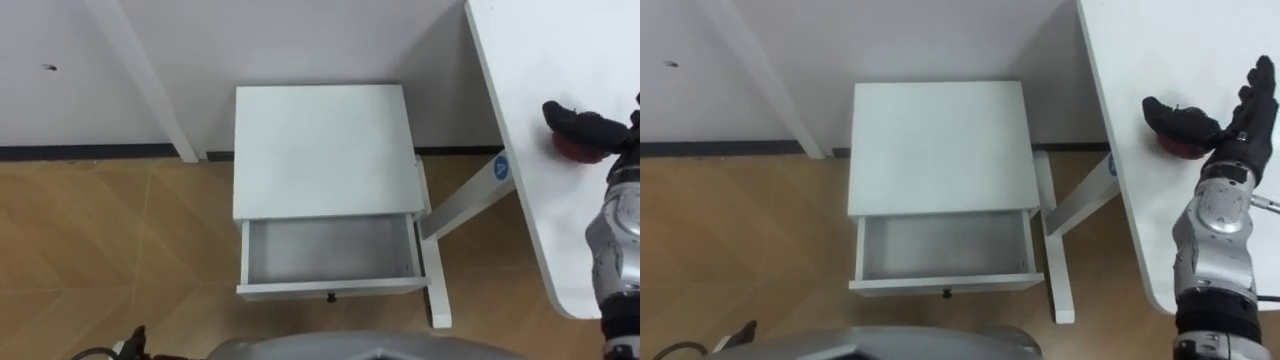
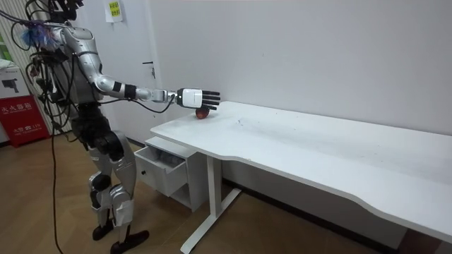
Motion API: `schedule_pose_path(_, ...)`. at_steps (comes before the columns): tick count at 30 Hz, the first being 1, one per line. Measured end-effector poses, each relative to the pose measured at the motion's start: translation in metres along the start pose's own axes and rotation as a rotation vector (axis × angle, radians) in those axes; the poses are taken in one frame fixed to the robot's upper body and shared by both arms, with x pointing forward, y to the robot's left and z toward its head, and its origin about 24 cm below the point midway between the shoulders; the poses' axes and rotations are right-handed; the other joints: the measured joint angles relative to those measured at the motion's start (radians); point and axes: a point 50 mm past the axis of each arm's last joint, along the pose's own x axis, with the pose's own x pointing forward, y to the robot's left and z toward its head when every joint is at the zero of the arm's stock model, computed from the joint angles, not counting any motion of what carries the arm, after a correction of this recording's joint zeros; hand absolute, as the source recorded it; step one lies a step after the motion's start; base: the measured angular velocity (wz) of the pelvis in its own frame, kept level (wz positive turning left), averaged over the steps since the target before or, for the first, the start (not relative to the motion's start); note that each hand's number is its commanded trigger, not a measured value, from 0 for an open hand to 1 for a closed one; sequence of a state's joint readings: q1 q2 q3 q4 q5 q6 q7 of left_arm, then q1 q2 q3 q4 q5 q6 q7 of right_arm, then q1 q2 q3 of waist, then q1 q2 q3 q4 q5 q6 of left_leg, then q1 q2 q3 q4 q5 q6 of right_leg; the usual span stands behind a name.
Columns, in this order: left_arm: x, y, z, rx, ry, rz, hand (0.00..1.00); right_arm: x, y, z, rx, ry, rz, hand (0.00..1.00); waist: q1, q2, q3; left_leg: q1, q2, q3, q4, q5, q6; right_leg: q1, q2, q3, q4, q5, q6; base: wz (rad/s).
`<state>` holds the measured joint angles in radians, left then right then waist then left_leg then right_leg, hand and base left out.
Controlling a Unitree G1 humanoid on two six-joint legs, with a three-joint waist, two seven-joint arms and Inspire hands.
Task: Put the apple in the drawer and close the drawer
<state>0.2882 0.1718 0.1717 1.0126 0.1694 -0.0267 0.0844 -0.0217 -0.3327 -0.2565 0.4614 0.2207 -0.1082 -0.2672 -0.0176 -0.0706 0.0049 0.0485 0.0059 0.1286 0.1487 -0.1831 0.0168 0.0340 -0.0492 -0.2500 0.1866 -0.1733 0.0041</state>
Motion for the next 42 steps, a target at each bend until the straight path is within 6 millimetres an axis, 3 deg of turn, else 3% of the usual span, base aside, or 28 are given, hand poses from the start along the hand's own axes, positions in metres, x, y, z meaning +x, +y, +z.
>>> schedule_pose_path(20, 0.000, -0.001, -0.001, -0.001, 0.004, -0.003, 0.00, 0.002, -0.005, -0.019, -0.076, 0.077, 0.013, 0.00, -0.003, -0.005, 0.0017, 0.007, -0.002, -0.020, 0.004, 0.000, 0.000, 0.009, -0.001, -0.007, -0.001, 0.000, 0.000, 0.01)
schedule_pose_path(21, 0.000, -0.001, -0.001, 0.000, 0.004, -0.004, 0.00, 0.002, -0.004, -0.019, -0.096, 0.077, 0.019, 0.13, 0.000, -0.005, 0.0019, 0.009, -0.002, -0.021, 0.004, 0.000, 0.000, 0.010, -0.001, -0.007, -0.001, 0.000, 0.000, 0.00)
schedule_pose_path(22, 0.000, -0.001, -0.002, 0.000, 0.004, -0.004, 0.00, 0.002, -0.004, -0.020, -0.104, 0.077, 0.025, 0.62, 0.000, -0.005, 0.0019, 0.010, -0.002, -0.021, 0.004, 0.000, 0.000, 0.011, -0.001, -0.007, -0.001, 0.000, 0.000, 0.00)
schedule_pose_path(23, 0.000, -0.001, -0.002, 0.002, 0.005, -0.005, 0.00, 0.002, -0.004, -0.021, -0.108, 0.082, 0.034, 0.95, 0.000, -0.005, 0.0023, 0.012, -0.002, -0.021, 0.004, 0.000, 0.000, 0.014, -0.001, -0.007, -0.001, 0.000, 0.000, 0.00)
schedule_pose_path(24, 0.000, -0.001, -0.002, 0.002, 0.007, -0.005, 0.00, 0.001, -0.004, -0.022, -0.112, 0.088, 0.045, 1.00, 0.001, -0.005, 0.0027, 0.013, -0.002, -0.022, 0.004, 0.000, 0.000, 0.017, -0.001, -0.007, -0.001, 0.000, 0.000, 0.00)
schedule_pose_path(42, -0.002, -0.009, -0.010, 0.052, 0.038, -0.054, 0.00, 0.004, -0.006, -0.030, -0.246, 0.089, 0.063, 1.00, 0.006, -0.006, 0.0009, 0.018, -0.001, -0.026, 0.014, 0.000, 0.000, 0.033, 0.000, -0.013, -0.002, 0.000, 0.000, 0.01)
